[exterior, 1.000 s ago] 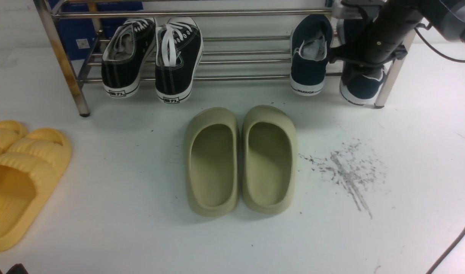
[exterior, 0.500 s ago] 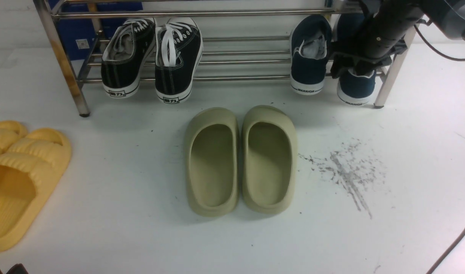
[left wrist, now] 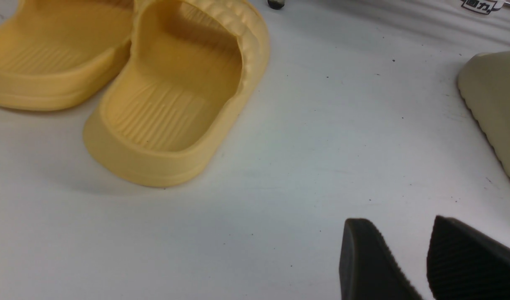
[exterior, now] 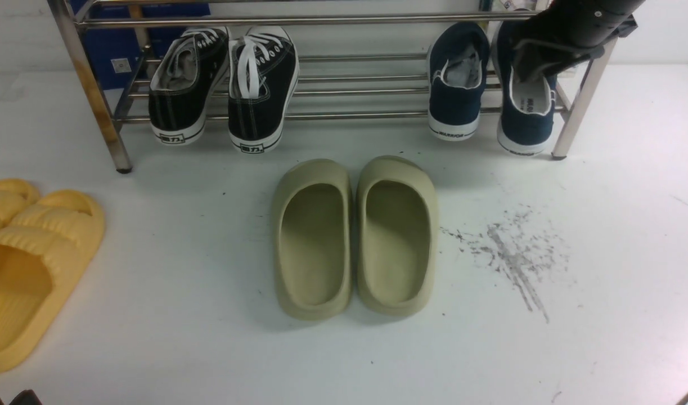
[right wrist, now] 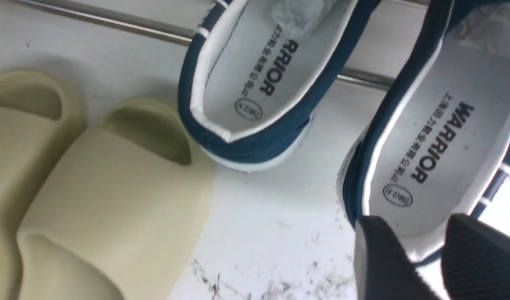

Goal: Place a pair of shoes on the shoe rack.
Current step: Use the right arm to put a shoe into the shoe rack

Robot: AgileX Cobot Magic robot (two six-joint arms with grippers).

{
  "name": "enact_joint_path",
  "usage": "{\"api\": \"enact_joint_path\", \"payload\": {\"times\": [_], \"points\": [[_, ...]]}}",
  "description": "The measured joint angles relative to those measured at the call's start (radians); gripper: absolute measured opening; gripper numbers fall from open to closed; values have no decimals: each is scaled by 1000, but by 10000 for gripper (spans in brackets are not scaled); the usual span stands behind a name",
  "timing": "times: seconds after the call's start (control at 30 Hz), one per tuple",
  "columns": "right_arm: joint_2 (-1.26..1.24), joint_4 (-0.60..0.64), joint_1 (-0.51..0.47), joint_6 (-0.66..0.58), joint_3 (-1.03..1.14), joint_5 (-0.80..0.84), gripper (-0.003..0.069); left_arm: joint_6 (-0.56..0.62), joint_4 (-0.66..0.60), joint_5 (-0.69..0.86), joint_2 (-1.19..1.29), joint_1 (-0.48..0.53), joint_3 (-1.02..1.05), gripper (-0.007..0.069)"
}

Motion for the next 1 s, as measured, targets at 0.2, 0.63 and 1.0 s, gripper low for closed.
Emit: {"api": "enact_joint_path", "payload": {"times": [0.2,0.63,1.0], "points": [[-137,15,0,-43,265,-4,46,0,0,0,0,0,0,238],[-148,89,0,-65,646,-447,-3,0,0,0,0,0,0,238],[-129,78,-57,76,605,-531,1,0,0,0,0,0,0,238]]}}
